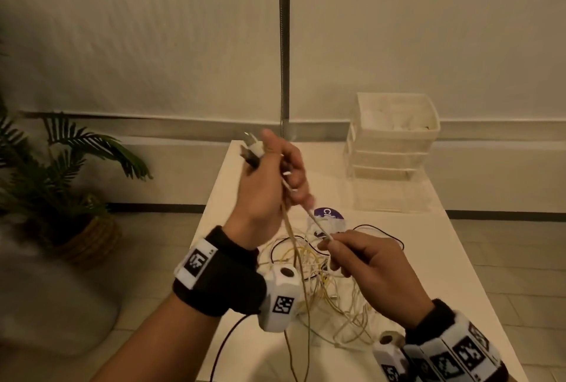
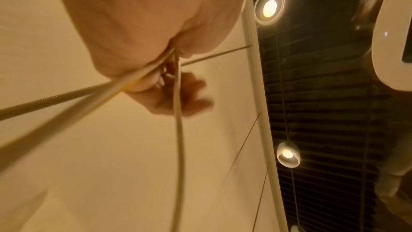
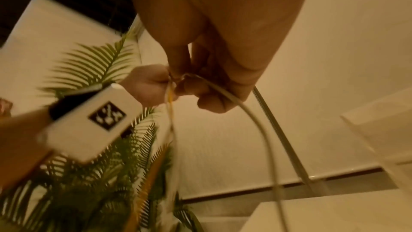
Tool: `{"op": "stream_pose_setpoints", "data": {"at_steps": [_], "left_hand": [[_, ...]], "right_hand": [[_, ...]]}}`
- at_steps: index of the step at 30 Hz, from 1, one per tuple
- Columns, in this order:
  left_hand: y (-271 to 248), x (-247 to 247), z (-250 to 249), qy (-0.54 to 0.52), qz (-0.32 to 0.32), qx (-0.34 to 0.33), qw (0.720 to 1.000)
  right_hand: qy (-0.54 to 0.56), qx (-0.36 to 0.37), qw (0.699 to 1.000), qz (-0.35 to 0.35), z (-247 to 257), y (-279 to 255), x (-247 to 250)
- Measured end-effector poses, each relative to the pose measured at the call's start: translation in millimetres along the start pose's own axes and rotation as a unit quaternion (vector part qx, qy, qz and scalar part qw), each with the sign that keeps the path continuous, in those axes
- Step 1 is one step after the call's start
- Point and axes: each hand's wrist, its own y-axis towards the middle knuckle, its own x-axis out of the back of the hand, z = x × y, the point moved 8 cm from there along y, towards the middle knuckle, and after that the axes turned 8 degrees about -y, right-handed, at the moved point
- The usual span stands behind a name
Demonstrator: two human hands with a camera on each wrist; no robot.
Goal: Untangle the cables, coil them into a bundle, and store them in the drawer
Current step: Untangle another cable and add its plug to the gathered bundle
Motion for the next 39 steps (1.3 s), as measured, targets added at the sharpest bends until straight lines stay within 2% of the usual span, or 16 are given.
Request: {"op": "stream_pose_setpoints", "data": {"at_steps": [2, 3, 5, 7, 10, 11, 12, 13, 16, 19, 23, 25, 28, 31, 35, 39], "left_hand": [[1.7, 9.5, -22.2, 0.007, 0.002, -0.012, 1.000], [2.4, 15.2, -32.5, 0.042, 0.005, -0.029, 0.999], [-0.1, 14.2, -45.7, 0.181, 0.026, -0.072, 0.980], [-6.4, 1.3, -37.0, 0.362, 0.075, -0.087, 0.925], [-21.3, -19.7, 7.7, 0.569, 0.180, -0.041, 0.802], [-26.3, -23.1, 21.3, 0.600, 0.203, -0.022, 0.773], [-29.8, -25.1, 30.8, 0.612, 0.211, -0.004, 0.762], [-31.0, -24.7, 37.6, 0.611, 0.211, 0.007, 0.763], [-30.4, -24.7, 44.1, 0.577, 0.207, 0.031, 0.789], [-28.4, -20.3, 44.9, 0.561, 0.202, 0.036, 0.802], [-29.8, -18.1, 51.1, 0.488, 0.185, 0.057, 0.851], [-31.5, -25.2, 53.4, 0.466, 0.191, 0.055, 0.862], [-29.1, -33.2, 42.1, 0.458, 0.160, 0.003, 0.874], [-16.4, -18.4, 11.8, 0.424, 0.033, -0.065, 0.903], [-10.1, -6.0, -16.8, 0.450, -0.046, -0.139, 0.881], [-15.3, -1.5, -23.7, 0.425, -0.096, -0.190, 0.880]], "right_hand": [[-0.031, -0.003, 0.998, 0.047, -12.1, 0.3, -2.2], [-0.035, -0.010, 0.997, 0.069, -18.2, 0.6, -2.7], [-0.043, -0.025, 0.994, 0.097, -25.4, 3.2, -1.2], [-0.053, -0.031, 0.993, 0.099, -24.0, 7.8, 0.8], [-0.031, -0.035, 0.996, 0.072, -11.0, 16.5, 4.3], [-0.029, -0.030, 0.997, 0.062, -5.7, 18.8, 6.5], [-0.027, -0.025, 0.998, 0.053, -0.9, 20.7, 9.6], [-0.024, -0.024, 0.998, 0.046, 2.5, 21.4, 12.7], [-0.012, -0.027, 0.999, 0.035, 6.7, 18.3, 18.8], [0.041, -0.055, 0.998, -0.010, -1.3, 13.8, 30.4], [0.083, -0.080, 0.993, -0.030, -12.9, 11.8, 45.9], [0.084, -0.065, 0.994, -0.024, -10.1, 12.9, 46.0], [0.095, -0.045, 0.994, -0.014, -6.5, 17.7, 46.2], [0.103, -0.030, 0.994, 0.010, -9.6, 21.6, 43.6], [0.066, 0.012, 0.997, 0.037, -12.4, 21.0, 29.7], [0.014, 0.033, 0.999, 0.030, -18.3, 27.6, 17.7]]}}
